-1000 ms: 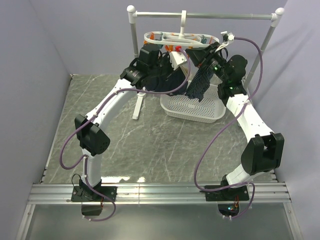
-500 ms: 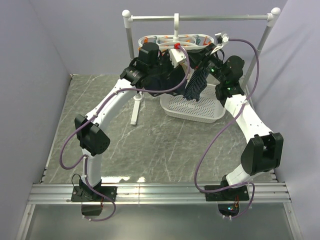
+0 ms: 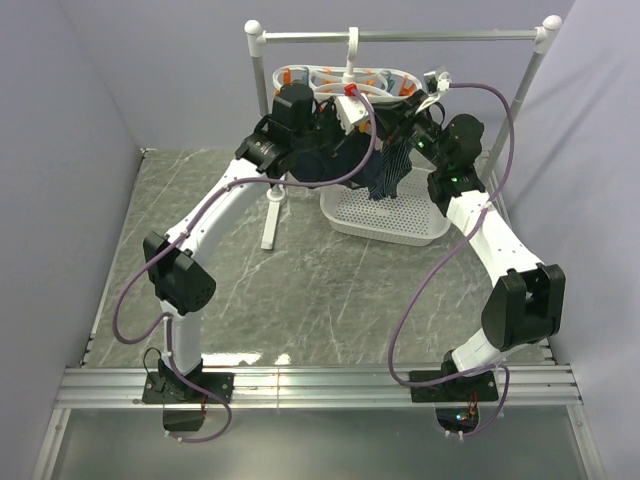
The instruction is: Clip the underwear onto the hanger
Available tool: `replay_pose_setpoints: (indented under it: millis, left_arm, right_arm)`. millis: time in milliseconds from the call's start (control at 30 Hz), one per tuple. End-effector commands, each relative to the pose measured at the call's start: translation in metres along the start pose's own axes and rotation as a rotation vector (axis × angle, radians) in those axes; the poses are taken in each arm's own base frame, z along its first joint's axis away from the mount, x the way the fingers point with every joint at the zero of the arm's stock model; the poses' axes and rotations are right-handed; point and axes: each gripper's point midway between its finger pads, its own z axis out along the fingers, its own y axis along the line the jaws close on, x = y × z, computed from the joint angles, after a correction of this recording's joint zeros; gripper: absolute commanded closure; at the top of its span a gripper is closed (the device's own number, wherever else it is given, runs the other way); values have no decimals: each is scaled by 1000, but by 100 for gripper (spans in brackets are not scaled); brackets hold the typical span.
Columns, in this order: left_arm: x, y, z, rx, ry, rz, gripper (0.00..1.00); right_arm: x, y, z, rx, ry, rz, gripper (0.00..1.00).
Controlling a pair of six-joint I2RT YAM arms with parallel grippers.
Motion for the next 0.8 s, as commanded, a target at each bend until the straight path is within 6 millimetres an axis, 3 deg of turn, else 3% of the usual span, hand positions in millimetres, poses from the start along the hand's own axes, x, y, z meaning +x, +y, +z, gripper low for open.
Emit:
replay_pose_setpoints:
  millis: [0, 200, 767]
  left_arm:
    - [-59, 10, -29, -29, -141, 48, 100]
    - [-59, 9, -33, -26, -157, 55, 100]
    - [-24, -5, -19, 42, -66, 65, 100]
  right_arm:
    - [-3, 18, 0, -62, 0, -49, 100]
    - [-5, 18, 0, -68, -7, -53, 100]
    - [-10, 32, 1, -147, -21, -39, 100]
